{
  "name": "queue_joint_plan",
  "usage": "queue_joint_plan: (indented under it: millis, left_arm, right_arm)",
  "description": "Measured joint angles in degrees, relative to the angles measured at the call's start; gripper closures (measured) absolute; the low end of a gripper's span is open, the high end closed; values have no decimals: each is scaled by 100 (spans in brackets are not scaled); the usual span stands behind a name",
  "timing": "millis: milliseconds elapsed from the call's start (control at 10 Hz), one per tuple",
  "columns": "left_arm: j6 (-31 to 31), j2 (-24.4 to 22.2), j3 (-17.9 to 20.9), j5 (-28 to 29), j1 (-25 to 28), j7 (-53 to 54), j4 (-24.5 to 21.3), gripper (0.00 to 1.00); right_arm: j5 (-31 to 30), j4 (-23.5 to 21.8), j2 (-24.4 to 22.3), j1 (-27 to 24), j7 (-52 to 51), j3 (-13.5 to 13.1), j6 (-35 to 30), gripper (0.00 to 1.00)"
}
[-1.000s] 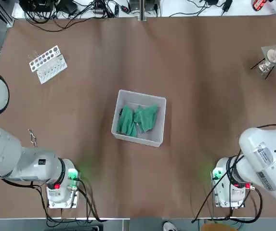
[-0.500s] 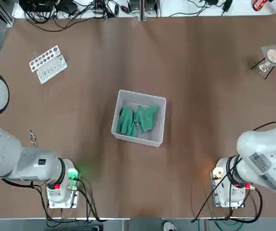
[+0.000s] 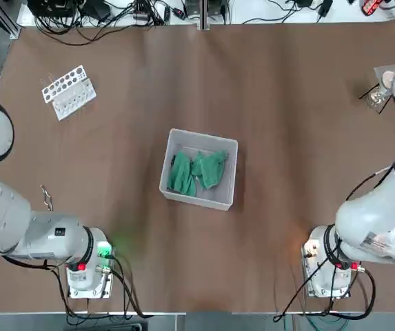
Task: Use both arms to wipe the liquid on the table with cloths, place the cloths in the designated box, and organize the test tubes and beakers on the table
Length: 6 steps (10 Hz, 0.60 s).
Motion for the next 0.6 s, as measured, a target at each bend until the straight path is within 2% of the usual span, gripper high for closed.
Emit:
queue_joint_plan:
  millis: [200, 300, 400, 600]
  left_arm:
    - [0, 6, -2, 0, -1, 0, 5, 0]
    - [0, 9, -1, 0, -1, 0, 6, 0]
    - [0, 9, -1, 0, 0, 0, 6, 0]
    - [0, 13, -1, 0, 1, 0, 8, 0]
  right_arm:
    - [-561, -144, 5, 613, 902, -22, 470, 1]
    - [-920, -437, -36, 800, 1526, -29, 820, 1]
    - [-1274, -870, -191, 878, 2190, -33, 1113, 1]
    - [-1687, -1906, -908, 863, 3458, -88, 1251, 0]
